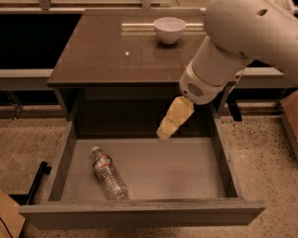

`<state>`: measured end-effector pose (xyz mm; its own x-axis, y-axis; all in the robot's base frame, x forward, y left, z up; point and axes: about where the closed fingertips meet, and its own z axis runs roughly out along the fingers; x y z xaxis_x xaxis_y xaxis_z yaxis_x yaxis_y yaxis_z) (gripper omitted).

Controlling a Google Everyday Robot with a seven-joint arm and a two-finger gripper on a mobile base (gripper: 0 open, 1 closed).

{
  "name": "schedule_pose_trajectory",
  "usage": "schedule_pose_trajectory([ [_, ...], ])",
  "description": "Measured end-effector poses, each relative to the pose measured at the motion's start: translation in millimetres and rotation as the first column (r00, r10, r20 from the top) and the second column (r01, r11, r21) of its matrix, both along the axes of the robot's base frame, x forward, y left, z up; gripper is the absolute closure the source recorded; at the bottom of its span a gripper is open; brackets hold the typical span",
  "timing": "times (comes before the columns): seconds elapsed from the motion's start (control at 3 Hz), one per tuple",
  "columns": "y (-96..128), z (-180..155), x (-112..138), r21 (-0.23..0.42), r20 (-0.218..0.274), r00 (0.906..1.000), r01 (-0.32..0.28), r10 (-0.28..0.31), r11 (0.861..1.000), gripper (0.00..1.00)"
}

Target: Pick water bottle from top drawer and place on counter

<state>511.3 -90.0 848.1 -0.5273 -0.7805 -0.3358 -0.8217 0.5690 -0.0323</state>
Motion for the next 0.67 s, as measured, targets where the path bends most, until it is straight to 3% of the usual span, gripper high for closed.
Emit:
schedule_pose_trajectory([
  [0.33,30.6,-28.5,1.0,0.057,-0.046,0.9978,0.049,-0.047,0.997,0.00],
  [0.67,31.9,-29.1,2.3,0.066,-0.045,0.9971,0.064,-0.061,0.996,0.00],
])
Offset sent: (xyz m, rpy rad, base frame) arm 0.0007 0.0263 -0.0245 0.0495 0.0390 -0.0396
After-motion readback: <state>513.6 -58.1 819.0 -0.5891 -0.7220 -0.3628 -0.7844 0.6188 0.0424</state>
